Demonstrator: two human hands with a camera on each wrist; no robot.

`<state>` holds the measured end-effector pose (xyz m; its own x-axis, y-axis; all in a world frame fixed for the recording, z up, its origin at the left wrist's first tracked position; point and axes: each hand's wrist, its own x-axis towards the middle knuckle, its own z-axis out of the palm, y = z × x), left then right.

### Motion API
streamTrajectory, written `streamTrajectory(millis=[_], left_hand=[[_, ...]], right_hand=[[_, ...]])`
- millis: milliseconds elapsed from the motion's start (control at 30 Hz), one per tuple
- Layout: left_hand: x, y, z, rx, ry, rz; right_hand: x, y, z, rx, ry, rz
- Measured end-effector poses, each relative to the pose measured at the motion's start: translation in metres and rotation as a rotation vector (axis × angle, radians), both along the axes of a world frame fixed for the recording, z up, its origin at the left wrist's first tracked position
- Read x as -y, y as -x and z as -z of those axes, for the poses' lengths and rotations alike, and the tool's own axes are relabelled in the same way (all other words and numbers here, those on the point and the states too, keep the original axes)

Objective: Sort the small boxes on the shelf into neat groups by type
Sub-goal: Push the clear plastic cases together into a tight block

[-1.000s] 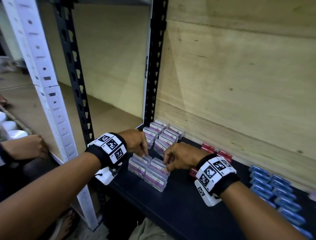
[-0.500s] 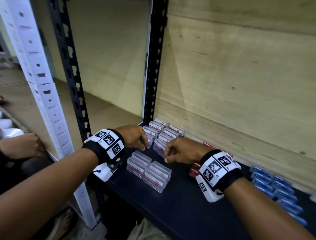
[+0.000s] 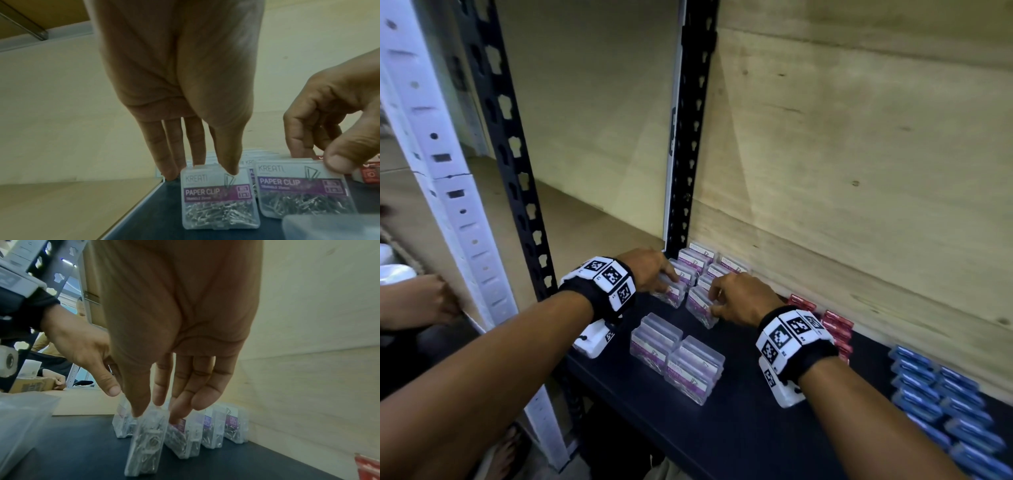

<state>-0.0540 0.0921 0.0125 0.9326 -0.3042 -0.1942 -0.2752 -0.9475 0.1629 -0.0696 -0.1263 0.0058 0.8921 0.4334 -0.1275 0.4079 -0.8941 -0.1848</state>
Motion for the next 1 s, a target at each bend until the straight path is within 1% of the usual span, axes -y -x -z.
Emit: streamTrajectory(millis=[200, 400, 600, 1000], left_hand=[[0.002, 0.003, -0.004, -0.055, -0.001, 0.015], [0.007, 0.014, -0.011, -0.114, -0.016, 0.075], [0.012, 0.027, -0.016, -0.161, 0.013, 0.097], [0.017, 0.04, -0.017, -0.155, -0.003, 0.129]], right_hand=[[0.002, 0.002, -0.002, -0.053, -0.034, -0.006], [0.009, 0.013, -0.01, -0.133, -0.042, -0.062], [0.014, 0.024, -0.012, -0.186, -0.047, -0.1], [0.019, 0.04, -0.015, -0.21, -0.047, -0.093]])
